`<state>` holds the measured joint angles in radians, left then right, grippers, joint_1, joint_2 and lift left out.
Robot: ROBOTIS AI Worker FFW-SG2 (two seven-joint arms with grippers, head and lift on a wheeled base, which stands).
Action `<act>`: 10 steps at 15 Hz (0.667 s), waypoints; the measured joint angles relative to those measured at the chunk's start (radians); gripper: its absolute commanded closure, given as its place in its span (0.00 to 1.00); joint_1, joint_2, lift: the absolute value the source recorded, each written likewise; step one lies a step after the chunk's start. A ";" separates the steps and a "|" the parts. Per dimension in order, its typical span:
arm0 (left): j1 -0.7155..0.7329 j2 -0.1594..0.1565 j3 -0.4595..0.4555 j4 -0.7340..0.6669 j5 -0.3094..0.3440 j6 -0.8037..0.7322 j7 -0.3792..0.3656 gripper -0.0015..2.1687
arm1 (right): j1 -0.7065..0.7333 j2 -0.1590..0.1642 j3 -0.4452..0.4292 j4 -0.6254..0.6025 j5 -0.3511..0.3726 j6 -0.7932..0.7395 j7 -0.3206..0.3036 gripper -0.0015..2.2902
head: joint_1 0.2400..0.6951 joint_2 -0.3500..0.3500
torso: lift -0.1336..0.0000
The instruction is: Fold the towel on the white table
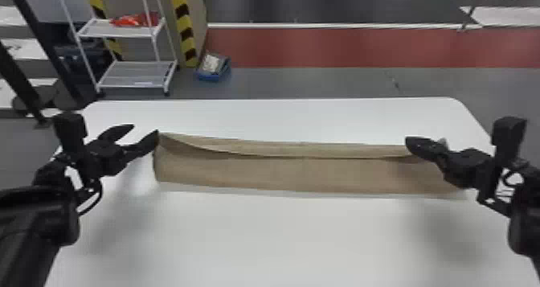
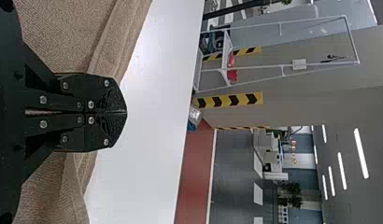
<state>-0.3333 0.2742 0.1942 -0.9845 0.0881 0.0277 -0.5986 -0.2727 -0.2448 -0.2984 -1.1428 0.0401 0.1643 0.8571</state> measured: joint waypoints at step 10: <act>-0.051 -0.034 -0.057 -0.003 -0.017 0.152 0.029 0.24 | -0.002 -0.023 -0.002 0.050 -0.005 -0.068 -0.001 0.85 | 1.00 0.46 | 0.08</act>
<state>-0.3843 0.2399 0.1372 -0.9874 0.0713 0.1798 -0.5701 -0.2747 -0.2677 -0.3003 -1.0926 0.0346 0.0962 0.8558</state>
